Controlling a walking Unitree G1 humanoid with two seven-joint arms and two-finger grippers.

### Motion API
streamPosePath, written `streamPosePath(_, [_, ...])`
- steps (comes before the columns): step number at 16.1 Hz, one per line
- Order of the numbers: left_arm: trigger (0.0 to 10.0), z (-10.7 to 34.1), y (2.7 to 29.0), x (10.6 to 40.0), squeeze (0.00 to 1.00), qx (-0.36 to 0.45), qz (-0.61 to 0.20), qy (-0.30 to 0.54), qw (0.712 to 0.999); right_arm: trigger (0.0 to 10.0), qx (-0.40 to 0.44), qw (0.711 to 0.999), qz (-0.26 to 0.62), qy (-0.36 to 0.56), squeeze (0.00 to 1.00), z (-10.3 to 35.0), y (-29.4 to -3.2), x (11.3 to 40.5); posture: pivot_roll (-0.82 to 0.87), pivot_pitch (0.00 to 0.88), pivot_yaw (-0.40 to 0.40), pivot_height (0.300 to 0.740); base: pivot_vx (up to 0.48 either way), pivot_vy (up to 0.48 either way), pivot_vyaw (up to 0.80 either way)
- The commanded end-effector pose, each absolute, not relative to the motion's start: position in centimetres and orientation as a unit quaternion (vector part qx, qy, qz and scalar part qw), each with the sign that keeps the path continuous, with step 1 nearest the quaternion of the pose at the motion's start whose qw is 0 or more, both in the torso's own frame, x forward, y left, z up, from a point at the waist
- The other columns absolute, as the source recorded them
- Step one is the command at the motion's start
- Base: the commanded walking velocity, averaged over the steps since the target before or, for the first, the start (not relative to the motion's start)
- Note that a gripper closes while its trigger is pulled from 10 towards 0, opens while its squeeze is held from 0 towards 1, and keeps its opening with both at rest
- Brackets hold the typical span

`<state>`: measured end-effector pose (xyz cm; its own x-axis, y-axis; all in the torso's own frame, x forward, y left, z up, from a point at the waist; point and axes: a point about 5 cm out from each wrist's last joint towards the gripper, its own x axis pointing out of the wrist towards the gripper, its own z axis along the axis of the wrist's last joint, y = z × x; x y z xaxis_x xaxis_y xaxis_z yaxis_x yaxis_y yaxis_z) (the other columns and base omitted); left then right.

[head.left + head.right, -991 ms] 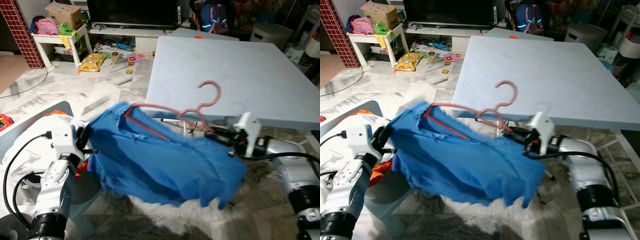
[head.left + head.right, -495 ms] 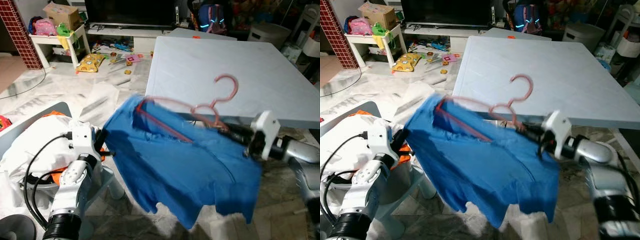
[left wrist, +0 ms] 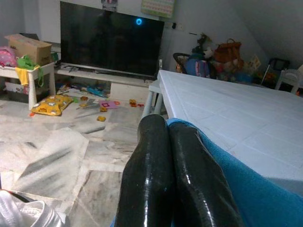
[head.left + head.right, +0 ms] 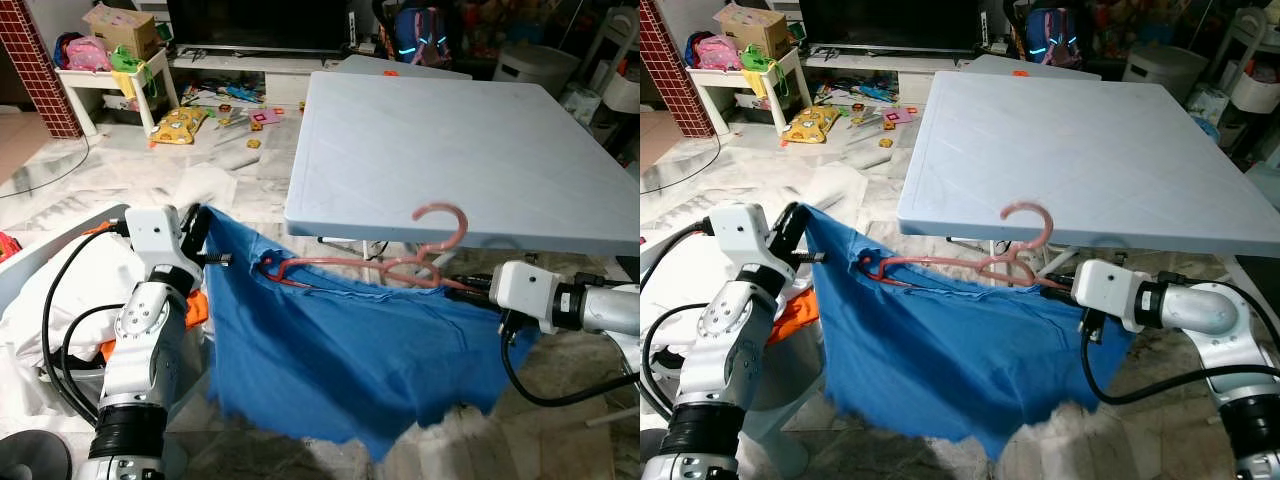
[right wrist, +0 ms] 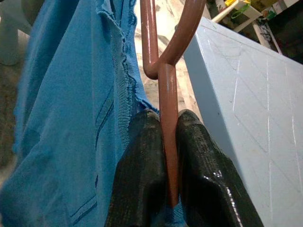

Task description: Hang hanger

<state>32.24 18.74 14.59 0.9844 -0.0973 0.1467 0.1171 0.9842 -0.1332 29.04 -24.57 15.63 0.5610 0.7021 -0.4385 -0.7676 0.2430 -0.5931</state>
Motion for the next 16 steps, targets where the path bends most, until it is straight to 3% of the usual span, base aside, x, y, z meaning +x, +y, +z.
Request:
streamPosePath(1, [0.0, 16.0, 20.3, 32.3, 0.0, -0.076, -0.02, -0.099, 0.992, 0.0, -0.413, 0.778, 0.466, 0.079, 0.0, 15.5, -26.1, 28.8, -0.14, 0.0, -0.016, 0.74, 0.0, 0.0, 0.0])
streamPosePath(4, [0.0, 14.0, 21.3, 32.0, 0.0, -0.093, 0.013, -0.048, 0.994, 0.0, -0.398, 0.798, 0.449, 0.064, 0.0, 17.6, -27.3, 29.1, -0.14, 0.0, -0.013, 0.74, 0.0, 0.0, 0.0])
streamPosePath(8, [0.0, 11.6, 20.6, 31.9, 0.0, -0.093, 0.003, 0.011, 0.996, 0.0, -0.364, 0.828, 0.425, 0.025, 0.0, 20.5, -27.8, 30.0, -0.15, 0.0, -0.008, 0.74, 0.0, 0.0, 0.0])
streamPosePath(13, [0.0, 8.9, 18.2, 31.1, 0.0, -0.085, -0.056, 0.082, 0.991, 0.0, -0.259, 0.87, 0.419, -0.031, 0.0, 21.5, -25.9, 30.9, -0.15, 0.0, -0.013, 0.74, 0.0, 0.0, 0.0])
streamPosePath(16, [0.0, 9.0, 16.7, 30.8, 0.0, -0.071, -0.086, 0.074, 0.991, 0.0, -0.259, 0.869, 0.42, -0.034, 0.0, 20.6, -24.5, 31.2, -0.14, 0.0, -0.017, 0.74, 0.0, 0.0, 0.0])
